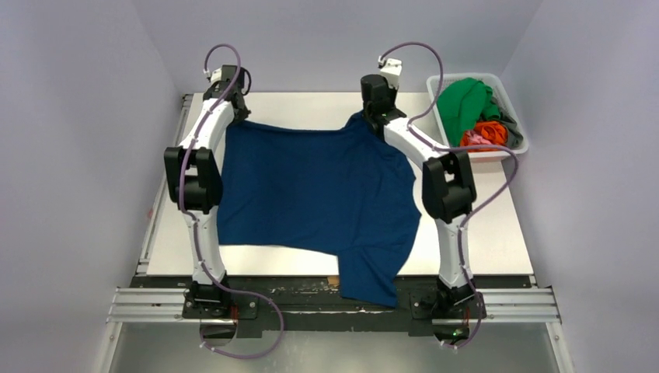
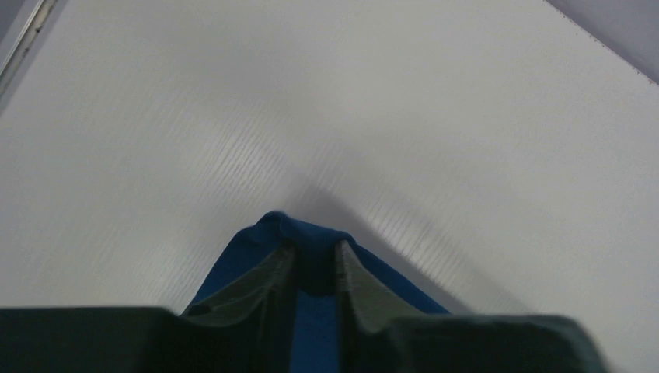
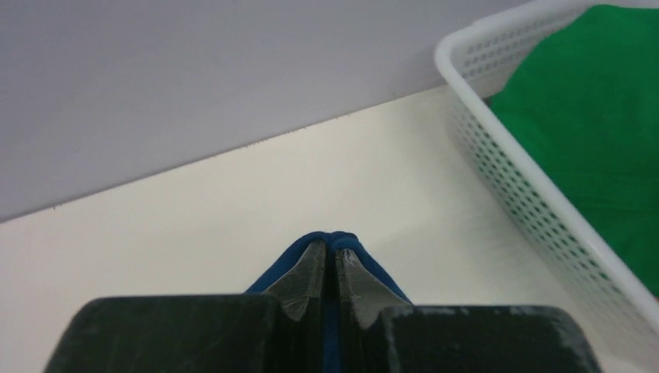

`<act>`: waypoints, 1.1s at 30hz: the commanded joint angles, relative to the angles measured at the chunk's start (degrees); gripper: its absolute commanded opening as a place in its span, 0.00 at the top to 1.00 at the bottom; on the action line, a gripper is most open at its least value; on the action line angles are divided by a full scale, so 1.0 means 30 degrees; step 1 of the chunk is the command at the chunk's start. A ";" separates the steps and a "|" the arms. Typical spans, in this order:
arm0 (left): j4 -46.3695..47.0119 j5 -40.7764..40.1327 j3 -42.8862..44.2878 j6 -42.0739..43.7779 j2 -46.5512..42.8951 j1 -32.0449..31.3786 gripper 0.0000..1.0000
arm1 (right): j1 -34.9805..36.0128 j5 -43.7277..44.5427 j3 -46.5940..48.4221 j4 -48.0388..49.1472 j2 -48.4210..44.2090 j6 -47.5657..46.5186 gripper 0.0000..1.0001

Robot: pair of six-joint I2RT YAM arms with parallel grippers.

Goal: Fold and stack the t-shirts
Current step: Flatten out the tshirt

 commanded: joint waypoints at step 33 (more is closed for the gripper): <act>0.4815 1.0293 -1.4670 -0.1953 -0.7828 -0.0442 0.00 | -0.2133 -1.2746 -0.5944 -0.6424 -0.1483 0.6009 0.07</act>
